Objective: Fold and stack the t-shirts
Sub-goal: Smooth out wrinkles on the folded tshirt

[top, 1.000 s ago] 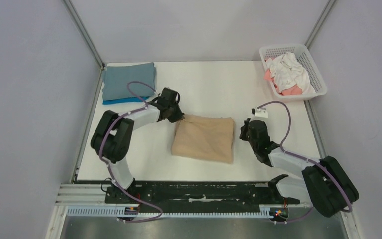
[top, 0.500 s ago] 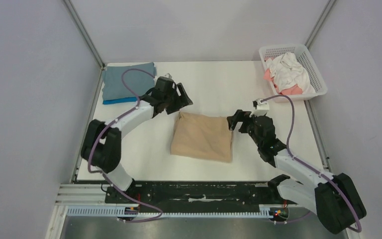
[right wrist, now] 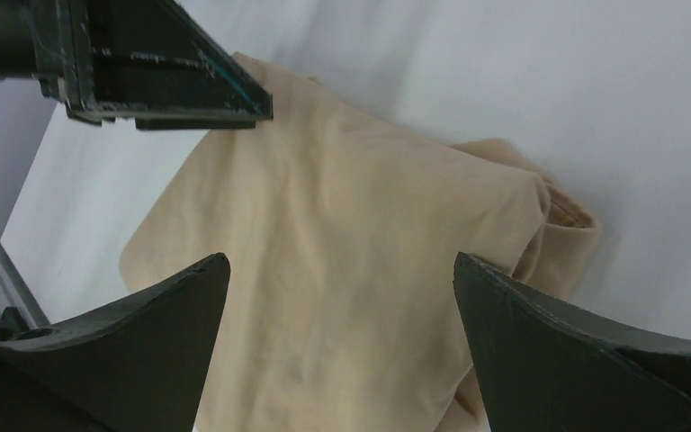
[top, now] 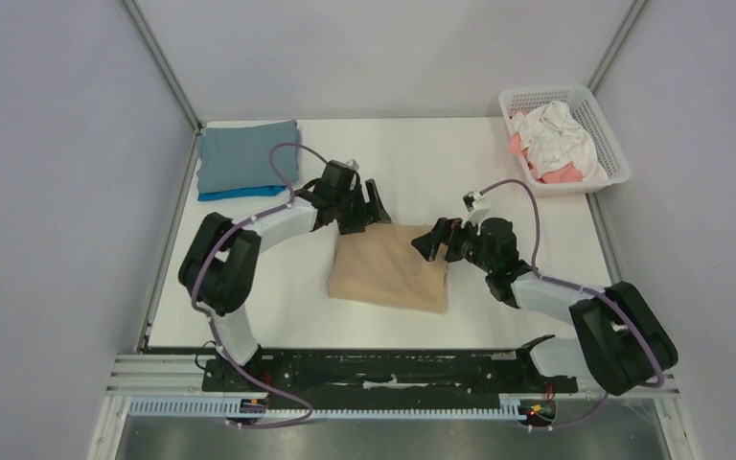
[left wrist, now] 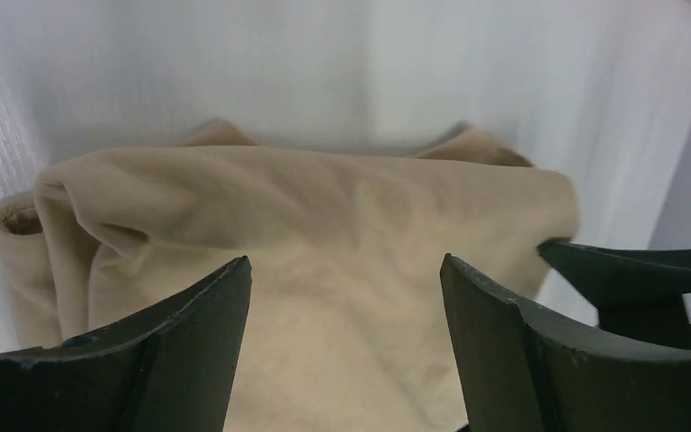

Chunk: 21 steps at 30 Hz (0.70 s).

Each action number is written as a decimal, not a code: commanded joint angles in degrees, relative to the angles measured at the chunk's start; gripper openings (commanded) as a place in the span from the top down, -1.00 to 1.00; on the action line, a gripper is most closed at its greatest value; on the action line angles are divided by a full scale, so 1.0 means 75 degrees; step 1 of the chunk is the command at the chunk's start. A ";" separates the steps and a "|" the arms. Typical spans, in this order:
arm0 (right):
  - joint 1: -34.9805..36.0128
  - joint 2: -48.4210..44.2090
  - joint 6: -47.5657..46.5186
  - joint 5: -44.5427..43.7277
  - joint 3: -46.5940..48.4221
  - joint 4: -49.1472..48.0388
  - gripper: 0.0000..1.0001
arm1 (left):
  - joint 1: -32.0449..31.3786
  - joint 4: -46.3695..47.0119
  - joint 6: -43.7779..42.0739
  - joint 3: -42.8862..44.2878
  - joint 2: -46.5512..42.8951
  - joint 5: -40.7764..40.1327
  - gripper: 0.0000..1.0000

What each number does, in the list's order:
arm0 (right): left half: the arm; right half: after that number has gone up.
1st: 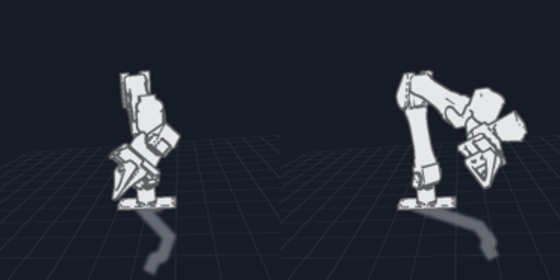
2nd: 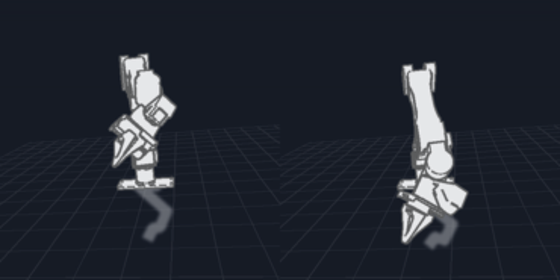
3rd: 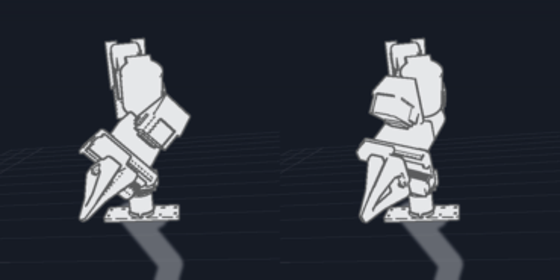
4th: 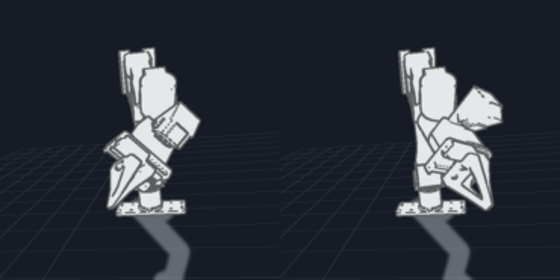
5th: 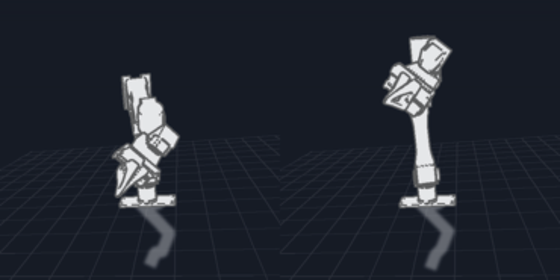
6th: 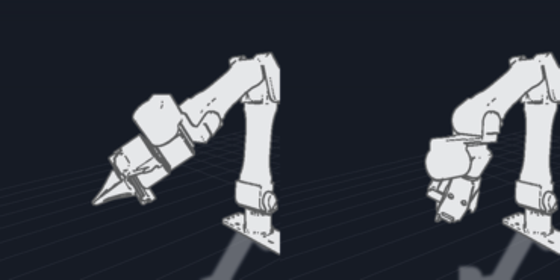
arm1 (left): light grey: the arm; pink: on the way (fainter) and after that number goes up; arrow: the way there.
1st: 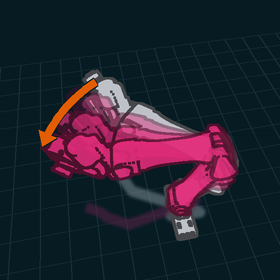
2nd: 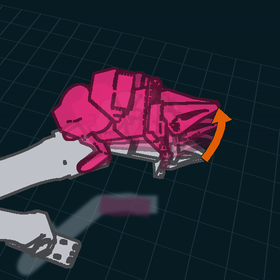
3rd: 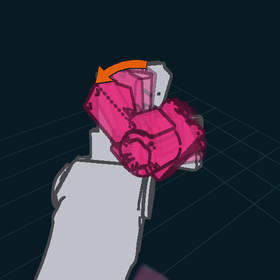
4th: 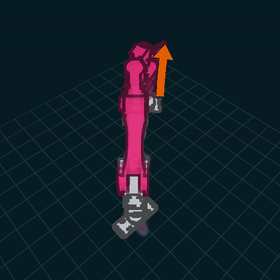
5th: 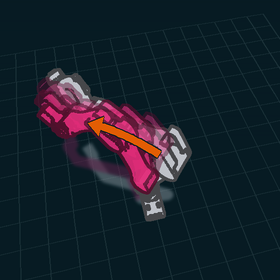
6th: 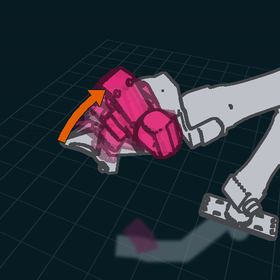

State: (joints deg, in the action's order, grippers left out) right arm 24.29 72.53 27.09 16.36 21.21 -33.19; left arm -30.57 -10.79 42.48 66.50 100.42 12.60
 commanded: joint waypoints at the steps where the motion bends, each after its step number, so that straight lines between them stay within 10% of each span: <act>1: -0.0436 0.0925 0.0288 -0.0022 -0.0013 -0.1232 -0.96 | 0.0170 0.0002 -0.0229 0.0354 0.0889 0.0309 -0.66; 12: -0.0941 0.2774 0.0152 -0.0112 0.0230 -0.1239 -0.96 | 0.0396 -0.0323 -0.0385 0.0372 0.1345 -0.0059 -0.68; 21: -0.0783 -0.0079 -0.1185 0.0001 0.1038 0.1920 -0.96 | -0.0447 -0.0658 -0.0748 -0.0523 -0.1820 -0.0795 -0.70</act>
State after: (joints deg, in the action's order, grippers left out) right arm 17.74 83.61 23.57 17.52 27.94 -29.41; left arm -30.83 -14.81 39.72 66.54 99.81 9.91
